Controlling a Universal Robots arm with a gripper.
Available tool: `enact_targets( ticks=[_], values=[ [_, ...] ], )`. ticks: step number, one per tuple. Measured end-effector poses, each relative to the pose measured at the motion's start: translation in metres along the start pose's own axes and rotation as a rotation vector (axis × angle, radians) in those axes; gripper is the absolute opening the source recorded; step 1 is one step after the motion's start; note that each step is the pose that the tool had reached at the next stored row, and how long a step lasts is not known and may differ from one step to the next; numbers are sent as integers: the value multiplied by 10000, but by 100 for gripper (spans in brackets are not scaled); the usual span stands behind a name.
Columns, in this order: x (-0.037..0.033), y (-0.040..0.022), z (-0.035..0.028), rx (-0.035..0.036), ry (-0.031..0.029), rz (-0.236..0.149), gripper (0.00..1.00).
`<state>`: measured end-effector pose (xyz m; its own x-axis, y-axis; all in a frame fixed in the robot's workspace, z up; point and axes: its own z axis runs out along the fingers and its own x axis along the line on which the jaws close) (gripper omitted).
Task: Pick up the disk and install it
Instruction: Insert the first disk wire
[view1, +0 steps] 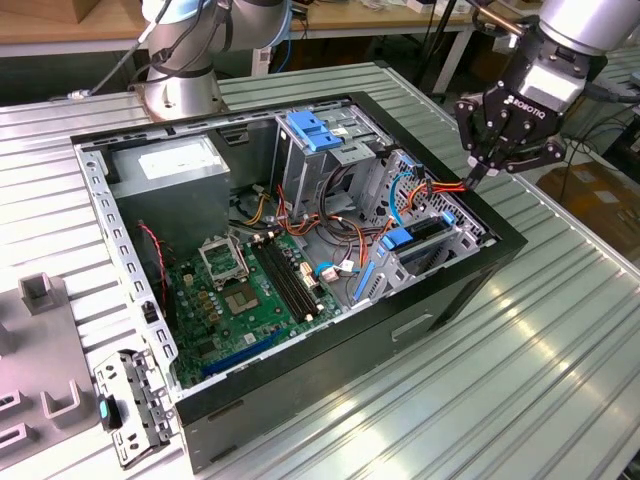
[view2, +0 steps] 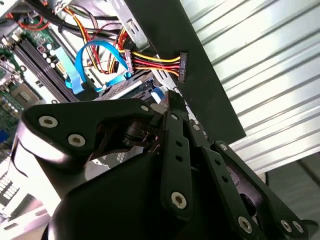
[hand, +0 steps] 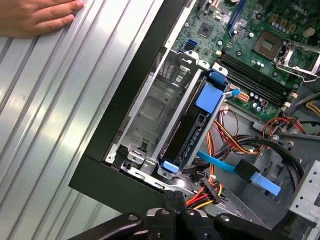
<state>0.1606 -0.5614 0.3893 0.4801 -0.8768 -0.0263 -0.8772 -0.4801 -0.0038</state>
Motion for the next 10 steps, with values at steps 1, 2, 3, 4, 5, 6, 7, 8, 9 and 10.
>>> enact_targets(
  ticks=[1, 2, 3, 4, 5, 6, 7, 8, 9, 10],
  values=[
    [2, -3, 0, -5, 0, -193, 11],
    [3, -5, 0, -9, -1, -348, 11],
    [3, -6, 0, -14, -2, -522, 11],
    [5, -9, 0, -18, -2, -689, 11],
    [7, -13, 0, -22, -2, -817, 11],
    [14, -23, 0, -26, -3, -963, 11],
    [28, -57, -1, -29, -3, -1066, 11],
    [33, -89, 0, -30, -6, -1130, 11],
    [35, -114, 0, -31, -5, -1176, 11],
    [34, -131, 0, -32, -5, -1203, 11]
  ],
)
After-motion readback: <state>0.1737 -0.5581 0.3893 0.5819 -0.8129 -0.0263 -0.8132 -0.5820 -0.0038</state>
